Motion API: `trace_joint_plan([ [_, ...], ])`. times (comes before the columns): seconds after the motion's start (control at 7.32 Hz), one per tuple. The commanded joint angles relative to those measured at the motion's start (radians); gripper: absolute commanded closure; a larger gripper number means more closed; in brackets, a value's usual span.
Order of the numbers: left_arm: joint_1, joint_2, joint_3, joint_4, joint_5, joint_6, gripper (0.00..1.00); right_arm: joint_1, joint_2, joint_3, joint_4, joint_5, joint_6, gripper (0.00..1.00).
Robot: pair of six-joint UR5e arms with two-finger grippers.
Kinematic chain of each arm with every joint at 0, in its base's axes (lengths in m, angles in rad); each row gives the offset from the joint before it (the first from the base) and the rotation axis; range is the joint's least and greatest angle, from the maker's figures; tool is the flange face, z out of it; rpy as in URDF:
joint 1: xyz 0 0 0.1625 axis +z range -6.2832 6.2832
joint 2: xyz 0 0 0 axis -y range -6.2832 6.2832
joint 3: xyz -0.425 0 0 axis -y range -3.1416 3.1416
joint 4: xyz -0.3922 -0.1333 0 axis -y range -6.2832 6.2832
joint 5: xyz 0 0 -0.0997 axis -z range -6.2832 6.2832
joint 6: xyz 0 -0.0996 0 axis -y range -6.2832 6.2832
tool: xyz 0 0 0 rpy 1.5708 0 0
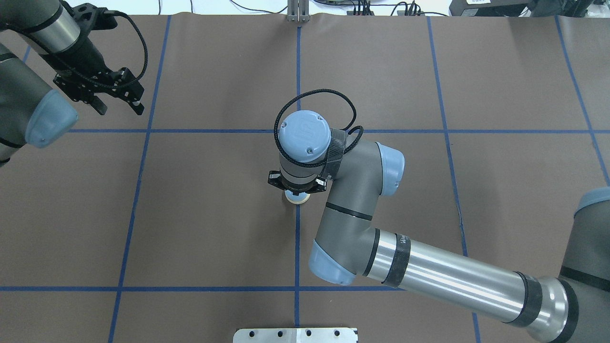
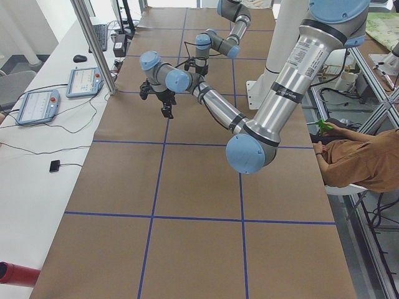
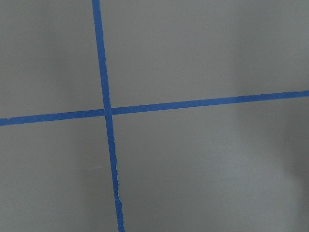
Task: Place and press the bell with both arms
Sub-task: 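Press down on the bell's top button with the right gripper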
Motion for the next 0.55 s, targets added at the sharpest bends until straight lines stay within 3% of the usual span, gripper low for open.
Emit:
trace_joint_plan([
  [0.0, 0.000, -0.001, -0.002, 0.000, 0.001, -0.001, 0.12, 0.003, 0.002, 0.014, 0.010, 0.011, 0.002, 1.00],
  [0.14, -0.001, 0.001, -0.008, 0.001, 0.001, -0.001, 0.12, 0.048, -0.014, 0.066, -0.003, 0.065, 0.001, 1.00],
  [0.41, -0.001, 0.004, -0.012, 0.001, 0.002, 0.001, 0.12, 0.161, -0.195, 0.262, -0.009, 0.175, -0.020, 1.00],
])
